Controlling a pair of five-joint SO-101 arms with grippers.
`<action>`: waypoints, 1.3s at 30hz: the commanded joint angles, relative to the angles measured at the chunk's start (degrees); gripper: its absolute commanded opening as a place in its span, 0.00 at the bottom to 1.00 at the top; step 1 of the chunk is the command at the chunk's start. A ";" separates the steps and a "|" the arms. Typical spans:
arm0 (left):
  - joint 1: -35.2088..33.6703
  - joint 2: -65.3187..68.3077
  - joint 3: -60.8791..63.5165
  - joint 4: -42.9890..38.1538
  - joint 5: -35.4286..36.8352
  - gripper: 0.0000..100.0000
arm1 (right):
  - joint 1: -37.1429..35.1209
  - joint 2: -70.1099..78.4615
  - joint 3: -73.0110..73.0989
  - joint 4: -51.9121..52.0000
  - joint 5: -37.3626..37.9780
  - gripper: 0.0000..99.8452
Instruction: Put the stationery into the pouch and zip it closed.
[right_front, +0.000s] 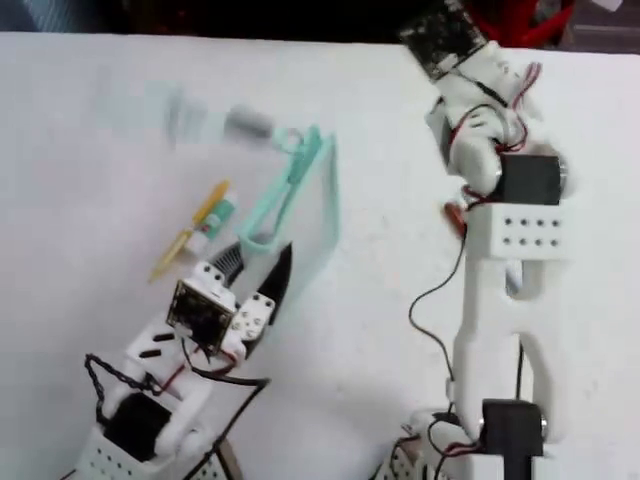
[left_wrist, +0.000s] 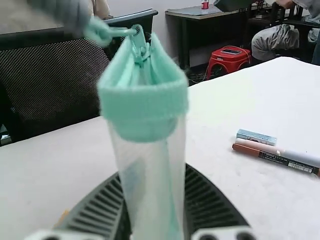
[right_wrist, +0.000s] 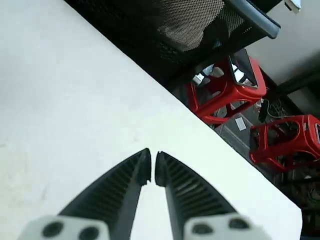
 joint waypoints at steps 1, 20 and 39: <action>0.31 0.40 0.70 0.09 -0.97 0.06 | -0.92 -4.00 -1.58 2.77 -0.70 0.02; 0.04 0.40 0.62 0.09 -0.88 0.06 | -2.86 -16.48 -1.32 16.92 -5.98 0.24; -0.84 0.40 0.97 0.35 -0.79 0.16 | 20.18 18.59 -1.93 18.15 5.36 0.21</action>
